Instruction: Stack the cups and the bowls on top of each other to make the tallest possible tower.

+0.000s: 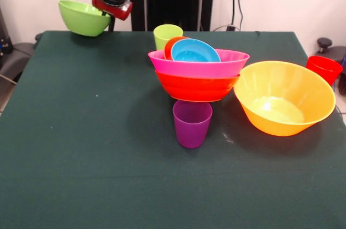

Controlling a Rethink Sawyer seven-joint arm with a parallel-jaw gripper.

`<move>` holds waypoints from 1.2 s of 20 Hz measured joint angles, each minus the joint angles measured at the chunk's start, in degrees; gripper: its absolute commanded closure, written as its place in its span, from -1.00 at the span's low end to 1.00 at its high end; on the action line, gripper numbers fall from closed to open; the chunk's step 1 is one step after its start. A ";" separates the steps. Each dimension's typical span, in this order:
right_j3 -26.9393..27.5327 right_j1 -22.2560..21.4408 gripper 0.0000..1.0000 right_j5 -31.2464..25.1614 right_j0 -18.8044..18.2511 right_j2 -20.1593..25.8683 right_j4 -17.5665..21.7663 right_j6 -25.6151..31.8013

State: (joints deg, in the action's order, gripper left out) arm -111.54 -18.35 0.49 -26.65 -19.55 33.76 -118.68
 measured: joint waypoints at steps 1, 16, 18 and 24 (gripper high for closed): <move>-0.01 -0.18 1.00 0.00 -0.18 0.05 0.01 0.00; -1.96 -13.39 1.00 -5.05 -9.23 11.92 0.00 0.01; -2.23 -15.40 1.00 -6.17 -10.21 14.39 -0.49 0.01; -3.57 -21.24 1.00 -11.13 -12.20 21.38 -4.23 0.01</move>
State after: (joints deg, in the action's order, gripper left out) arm -115.11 -39.60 -10.63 -38.85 1.83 29.52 -118.67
